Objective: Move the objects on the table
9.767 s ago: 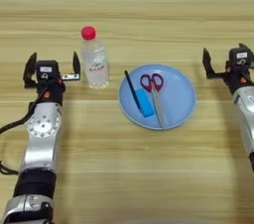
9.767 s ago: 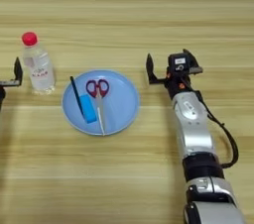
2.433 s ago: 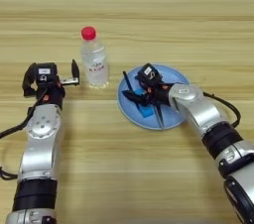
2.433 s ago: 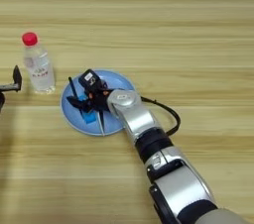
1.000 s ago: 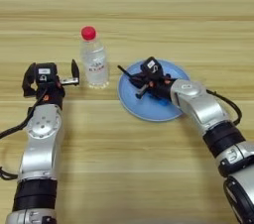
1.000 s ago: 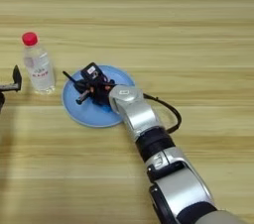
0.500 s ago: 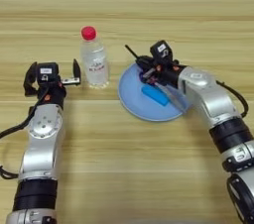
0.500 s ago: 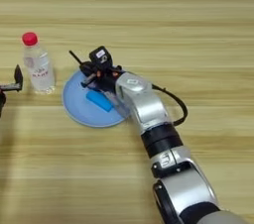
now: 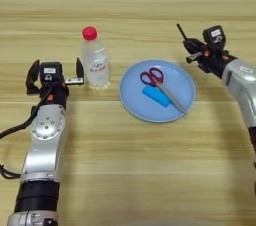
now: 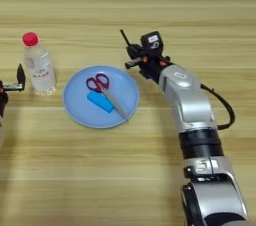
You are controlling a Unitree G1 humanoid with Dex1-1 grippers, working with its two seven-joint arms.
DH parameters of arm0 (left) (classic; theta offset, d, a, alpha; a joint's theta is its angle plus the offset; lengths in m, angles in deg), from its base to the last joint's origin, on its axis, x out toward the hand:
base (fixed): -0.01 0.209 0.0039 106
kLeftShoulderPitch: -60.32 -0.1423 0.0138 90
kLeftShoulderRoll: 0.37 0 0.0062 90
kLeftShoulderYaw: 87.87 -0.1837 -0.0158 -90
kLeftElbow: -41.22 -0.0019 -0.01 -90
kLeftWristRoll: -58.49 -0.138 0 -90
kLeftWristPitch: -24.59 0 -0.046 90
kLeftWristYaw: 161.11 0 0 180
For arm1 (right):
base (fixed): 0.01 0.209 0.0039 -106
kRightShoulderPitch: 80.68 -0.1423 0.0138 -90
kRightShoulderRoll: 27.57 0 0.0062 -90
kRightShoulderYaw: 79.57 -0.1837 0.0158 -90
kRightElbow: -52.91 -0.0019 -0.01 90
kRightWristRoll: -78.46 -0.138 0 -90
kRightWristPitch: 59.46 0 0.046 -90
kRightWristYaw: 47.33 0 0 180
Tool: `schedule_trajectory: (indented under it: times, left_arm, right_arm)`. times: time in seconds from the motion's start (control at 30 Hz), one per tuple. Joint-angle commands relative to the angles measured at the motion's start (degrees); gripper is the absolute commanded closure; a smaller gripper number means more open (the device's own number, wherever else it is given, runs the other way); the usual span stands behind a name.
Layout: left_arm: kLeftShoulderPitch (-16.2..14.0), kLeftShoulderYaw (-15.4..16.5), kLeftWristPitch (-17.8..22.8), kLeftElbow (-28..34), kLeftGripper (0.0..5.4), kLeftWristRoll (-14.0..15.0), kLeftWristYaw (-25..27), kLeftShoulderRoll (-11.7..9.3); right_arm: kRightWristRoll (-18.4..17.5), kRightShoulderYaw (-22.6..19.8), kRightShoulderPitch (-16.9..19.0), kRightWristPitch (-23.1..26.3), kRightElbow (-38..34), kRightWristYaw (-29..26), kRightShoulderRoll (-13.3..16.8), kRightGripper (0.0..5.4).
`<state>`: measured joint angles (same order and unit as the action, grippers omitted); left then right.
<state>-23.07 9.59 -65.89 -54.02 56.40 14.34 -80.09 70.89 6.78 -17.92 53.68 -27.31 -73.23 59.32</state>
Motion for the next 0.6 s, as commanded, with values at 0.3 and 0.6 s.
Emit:
schedule_trajectory:
  times: [0.3, 0.6]
  left_arm:
    - [0.55, -0.03, -1.12, -0.95, 0.00, -0.18, -0.27, -0.26]
    - [0.52, 0.36, -2.81, -1.08, 0.00, 0.19, 0.16, -0.42]
  right_arm:
    - [1.55, -4.26, 4.11, -4.24, 8.58, 4.91, 5.87, 5.13]
    - [2.09, -3.60, 3.42, -10.28, 18.01, 6.84, 5.04, 5.13]
